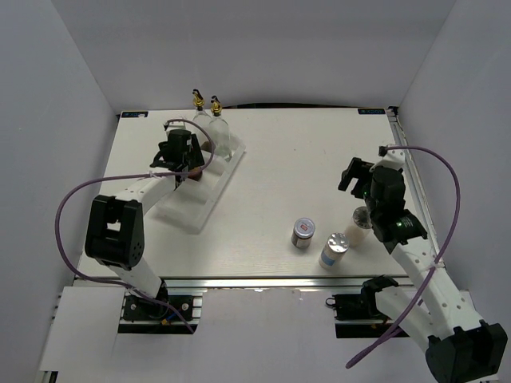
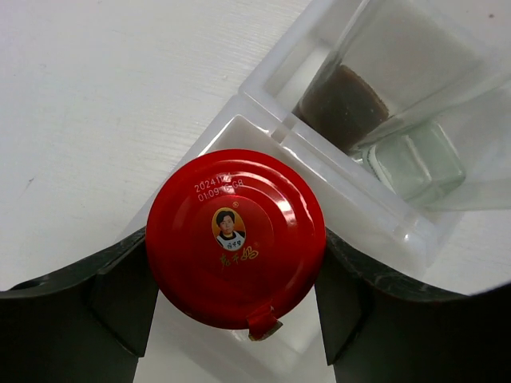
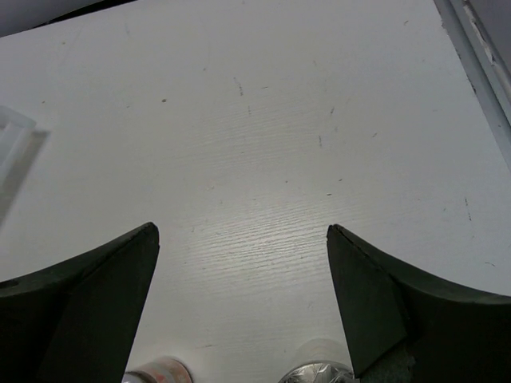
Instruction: Organize the condiment bottles
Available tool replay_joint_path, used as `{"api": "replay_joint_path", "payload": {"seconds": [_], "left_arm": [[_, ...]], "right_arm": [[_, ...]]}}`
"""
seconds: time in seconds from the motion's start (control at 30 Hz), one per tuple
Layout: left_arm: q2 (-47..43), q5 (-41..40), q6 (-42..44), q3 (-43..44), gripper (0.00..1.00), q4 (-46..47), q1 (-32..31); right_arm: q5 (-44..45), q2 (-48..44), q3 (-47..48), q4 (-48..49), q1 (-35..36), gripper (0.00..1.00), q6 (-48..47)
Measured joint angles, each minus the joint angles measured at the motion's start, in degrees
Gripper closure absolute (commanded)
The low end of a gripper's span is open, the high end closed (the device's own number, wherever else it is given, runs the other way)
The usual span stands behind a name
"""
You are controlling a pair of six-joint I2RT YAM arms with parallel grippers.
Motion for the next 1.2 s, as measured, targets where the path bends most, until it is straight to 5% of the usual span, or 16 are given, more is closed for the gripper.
{"api": "replay_joint_path", "payload": {"seconds": [0.1,0.3,0.47,0.83,1.2], "left_arm": [[0.2,-0.7,0.0,0.0,0.40,0.3,0.0],[0.2,-2.1,-0.3,0.0,0.02,0.2,0.0],[-2.0,-3.2,-0.6,0.0,0.02,0.7,0.0],[-11.7,-4.4,-0.8,3.0,0.02,-4.0,0.0],[-27.9,-8.1,-5.4,0.5,0.02,-9.4,0.0]], "right_arm": [[-3.4,-1.4,0.1,-1.0,0.0,0.11,-0.2],[-7.3,1.1,2.8,-4.4,6.4,0.11,-2.5],[-8.0,6.2,6.5,-9.2,16.8,0.11,-5.4],[-8.9,14.0,8.6,-17.9,26.9,0.11,-6.5],[-6.2,20.1,8.3,-21.2,29.5,0.13,-5.4]]}}
